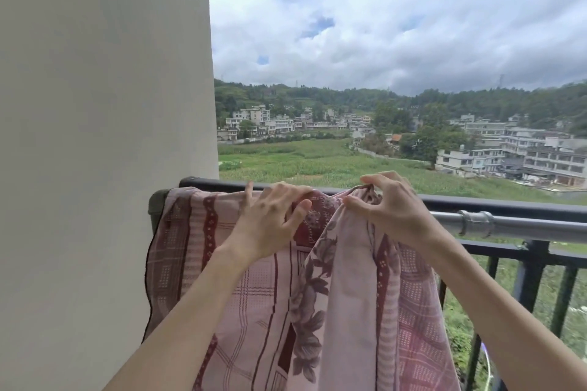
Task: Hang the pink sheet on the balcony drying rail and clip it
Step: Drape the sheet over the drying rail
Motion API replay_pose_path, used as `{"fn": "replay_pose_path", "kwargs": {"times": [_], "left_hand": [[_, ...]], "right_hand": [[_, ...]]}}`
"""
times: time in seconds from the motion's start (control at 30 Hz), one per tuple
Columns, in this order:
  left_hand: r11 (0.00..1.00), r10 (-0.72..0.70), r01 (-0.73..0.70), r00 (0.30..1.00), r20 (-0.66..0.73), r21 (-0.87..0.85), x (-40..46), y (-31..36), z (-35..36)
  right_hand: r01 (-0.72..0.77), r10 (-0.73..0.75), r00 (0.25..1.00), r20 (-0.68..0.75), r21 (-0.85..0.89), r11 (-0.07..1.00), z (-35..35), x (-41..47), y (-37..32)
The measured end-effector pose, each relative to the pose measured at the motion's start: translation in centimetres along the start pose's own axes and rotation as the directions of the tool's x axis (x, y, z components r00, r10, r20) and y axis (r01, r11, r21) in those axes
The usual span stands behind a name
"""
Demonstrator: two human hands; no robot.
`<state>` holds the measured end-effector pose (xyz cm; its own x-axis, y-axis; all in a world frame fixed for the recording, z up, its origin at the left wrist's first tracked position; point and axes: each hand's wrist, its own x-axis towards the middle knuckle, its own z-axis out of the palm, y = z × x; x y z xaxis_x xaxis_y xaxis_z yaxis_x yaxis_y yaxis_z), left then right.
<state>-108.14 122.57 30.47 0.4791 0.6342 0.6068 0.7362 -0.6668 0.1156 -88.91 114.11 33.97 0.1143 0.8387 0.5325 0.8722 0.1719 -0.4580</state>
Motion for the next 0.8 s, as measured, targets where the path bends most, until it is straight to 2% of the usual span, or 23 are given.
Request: {"fn": "replay_pose_path", "kwargs": {"times": [0.1,0.27,0.33,0.4,0.53,0.6,0.8], "left_hand": [[0.995,0.016,-0.02,0.999,0.035,0.1,-0.2,0.0,0.7],[0.995,0.04,-0.038,0.999,-0.02,0.092,-2.2,-0.4,-0.8],[0.995,0.039,-0.034,0.998,-0.047,0.098,-2.4,-0.2,-1.0],[0.994,0.044,-0.038,0.997,-0.063,0.104,-2.6,0.1,-1.3],[0.995,0.064,-0.056,0.994,-0.094,0.084,-2.9,0.3,-1.9],[0.996,0.059,-0.052,0.993,-0.101,0.071,-3.0,0.4,-2.3],[0.999,0.033,-0.03,0.994,-0.104,0.029,-2.8,0.5,-2.5]], "right_hand": [[-0.051,0.062,0.996,0.07,-0.15,0.987,0.0,-1.1,-0.8],[-0.174,0.135,0.98,-0.146,-0.296,0.939,1.7,-3.5,-3.2],[-0.232,0.176,0.96,-0.217,-0.269,0.935,2.2,-3.1,-4.0],[-0.271,0.221,0.952,-0.212,-0.245,0.931,1.6,-2.9,-4.6],[-0.295,0.294,0.955,-0.027,-0.154,0.943,-0.7,-3.0,-5.4],[-0.293,0.295,0.955,-0.002,-0.138,0.946,-1.2,-2.6,-5.7],[-0.212,0.183,0.95,-0.252,-0.094,0.973,-0.1,-2.1,-5.5]]}}
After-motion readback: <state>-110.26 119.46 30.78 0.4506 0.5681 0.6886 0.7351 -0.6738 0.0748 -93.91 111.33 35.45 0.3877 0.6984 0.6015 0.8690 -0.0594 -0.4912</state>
